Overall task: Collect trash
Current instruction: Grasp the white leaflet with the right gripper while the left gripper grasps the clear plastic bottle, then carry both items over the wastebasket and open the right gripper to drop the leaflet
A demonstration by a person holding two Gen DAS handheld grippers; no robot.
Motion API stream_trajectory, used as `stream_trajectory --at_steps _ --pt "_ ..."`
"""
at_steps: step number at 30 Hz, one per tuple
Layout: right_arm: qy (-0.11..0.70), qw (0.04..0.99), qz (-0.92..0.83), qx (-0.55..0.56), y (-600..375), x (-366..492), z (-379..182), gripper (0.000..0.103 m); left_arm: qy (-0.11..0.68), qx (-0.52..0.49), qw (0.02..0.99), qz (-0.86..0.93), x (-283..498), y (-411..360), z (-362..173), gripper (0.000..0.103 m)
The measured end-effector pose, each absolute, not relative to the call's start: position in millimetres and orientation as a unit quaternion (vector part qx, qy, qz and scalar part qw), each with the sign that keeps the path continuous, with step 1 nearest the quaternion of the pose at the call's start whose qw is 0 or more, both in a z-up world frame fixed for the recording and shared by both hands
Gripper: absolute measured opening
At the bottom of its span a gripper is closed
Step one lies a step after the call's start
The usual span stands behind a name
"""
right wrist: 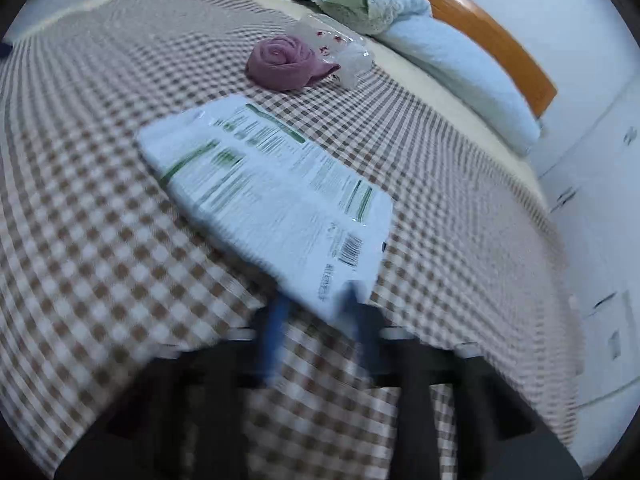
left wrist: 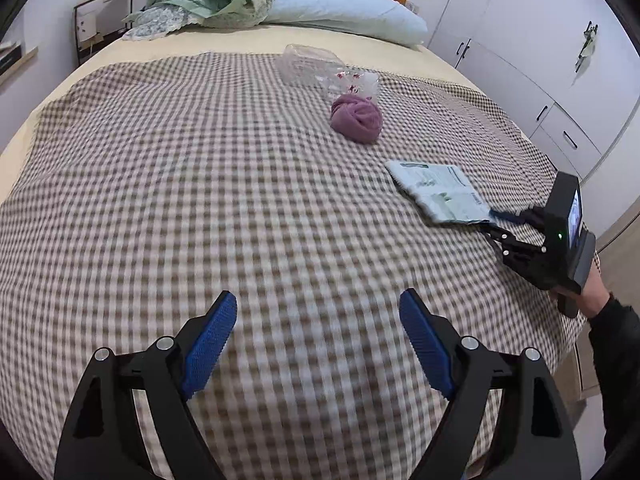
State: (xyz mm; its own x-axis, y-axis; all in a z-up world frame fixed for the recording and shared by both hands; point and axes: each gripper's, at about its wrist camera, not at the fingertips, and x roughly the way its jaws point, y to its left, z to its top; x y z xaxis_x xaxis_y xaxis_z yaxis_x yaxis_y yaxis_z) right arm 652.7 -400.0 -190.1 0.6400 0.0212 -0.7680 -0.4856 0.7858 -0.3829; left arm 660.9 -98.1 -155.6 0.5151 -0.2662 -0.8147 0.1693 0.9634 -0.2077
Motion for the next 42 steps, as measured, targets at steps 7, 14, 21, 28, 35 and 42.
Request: stream_trajectory --at_steps 7,14,21,28,35,42 --pt "0.309 0.923 0.126 -0.19 -413 648 -148 0.002 0.458 -0.022 0.879 -0.126 713 -109 -150 0.08" --pt "0.26 0.961 0.061 -0.077 -449 694 -134 0.002 0.412 0.03 0.901 -0.136 791 -153 -118 0.088" --pt "0.278 0.96 -0.014 -0.016 -478 718 -154 0.002 0.426 0.053 0.894 -0.128 928 -227 -114 0.09" --pt "0.231 0.973 -0.023 0.004 -487 704 -149 0.002 0.479 0.093 0.873 -0.017 1025 -300 -171 0.091" --pt "0.214 0.977 -0.011 0.004 -487 702 -148 0.002 0.468 0.108 0.871 0.106 1034 -313 -195 0.063" --pt "0.214 0.977 0.005 0.013 -492 704 -153 0.002 0.486 0.049 0.867 0.104 995 -270 -167 0.0"
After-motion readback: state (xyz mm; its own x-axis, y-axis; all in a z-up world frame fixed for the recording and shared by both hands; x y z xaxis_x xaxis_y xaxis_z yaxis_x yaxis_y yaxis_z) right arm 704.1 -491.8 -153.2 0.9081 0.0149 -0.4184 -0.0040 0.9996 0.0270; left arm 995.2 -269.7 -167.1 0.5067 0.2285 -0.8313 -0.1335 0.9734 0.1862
